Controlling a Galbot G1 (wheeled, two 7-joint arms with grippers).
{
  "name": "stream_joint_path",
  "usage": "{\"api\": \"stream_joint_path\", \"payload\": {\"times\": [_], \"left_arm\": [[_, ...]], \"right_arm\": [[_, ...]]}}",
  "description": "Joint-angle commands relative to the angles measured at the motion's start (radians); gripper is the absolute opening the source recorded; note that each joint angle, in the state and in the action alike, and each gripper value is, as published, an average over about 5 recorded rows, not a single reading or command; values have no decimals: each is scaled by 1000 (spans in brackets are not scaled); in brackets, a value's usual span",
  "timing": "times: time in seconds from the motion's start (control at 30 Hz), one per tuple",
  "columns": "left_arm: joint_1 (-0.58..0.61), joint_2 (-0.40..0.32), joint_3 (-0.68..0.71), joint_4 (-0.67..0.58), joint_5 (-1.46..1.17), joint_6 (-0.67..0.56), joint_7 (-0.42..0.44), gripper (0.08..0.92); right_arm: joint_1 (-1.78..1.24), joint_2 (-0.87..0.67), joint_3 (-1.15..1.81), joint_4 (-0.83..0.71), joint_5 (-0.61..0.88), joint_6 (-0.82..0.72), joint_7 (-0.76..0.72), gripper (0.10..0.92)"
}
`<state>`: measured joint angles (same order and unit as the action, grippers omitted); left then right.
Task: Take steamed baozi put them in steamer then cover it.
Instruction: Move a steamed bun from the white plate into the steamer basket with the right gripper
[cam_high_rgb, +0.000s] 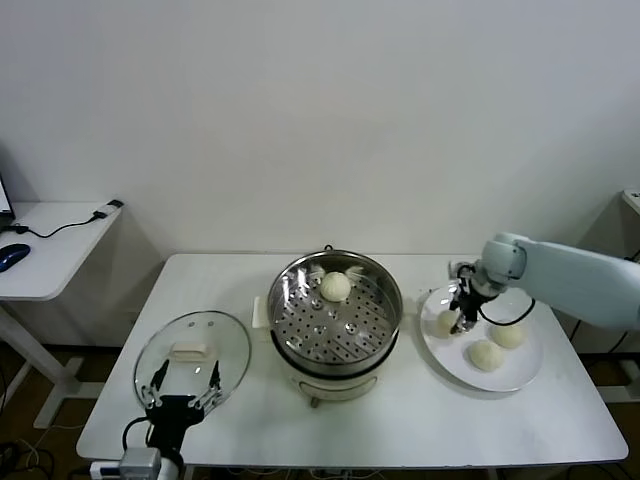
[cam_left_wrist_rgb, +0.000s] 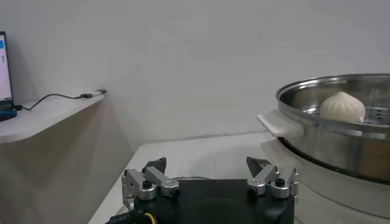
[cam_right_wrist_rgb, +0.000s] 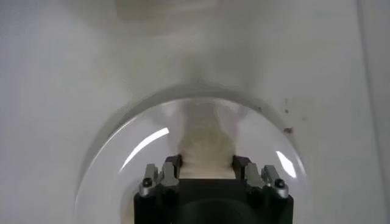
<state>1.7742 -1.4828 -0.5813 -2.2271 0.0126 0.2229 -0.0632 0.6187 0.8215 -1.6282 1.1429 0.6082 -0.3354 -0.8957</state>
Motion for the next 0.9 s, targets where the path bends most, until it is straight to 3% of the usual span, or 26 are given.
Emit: {"api": "stream_joint_path", "payload": {"times": [0.03, 0.2, 0.4, 0.67, 0.9], "left_arm": [[1, 4, -1, 0, 5, -2, 1, 823], [-4, 2, 5, 0, 8, -5, 3, 823], [-5, -1, 10, 0, 8, -13, 1, 823], [-13, -7, 3, 0, 5, -14, -4, 823], [-16, -7, -7, 0, 1, -12, -4, 823]], "right_arm": [[468, 34, -203, 70, 206, 10, -130, 596], [669, 122, -195, 244, 435, -117, -80, 631], [590, 263, -14, 418, 599, -264, 96, 637], [326, 491, 66, 351, 572, -319, 241, 636], [141, 552, 60, 230, 463, -352, 304, 635]]}}
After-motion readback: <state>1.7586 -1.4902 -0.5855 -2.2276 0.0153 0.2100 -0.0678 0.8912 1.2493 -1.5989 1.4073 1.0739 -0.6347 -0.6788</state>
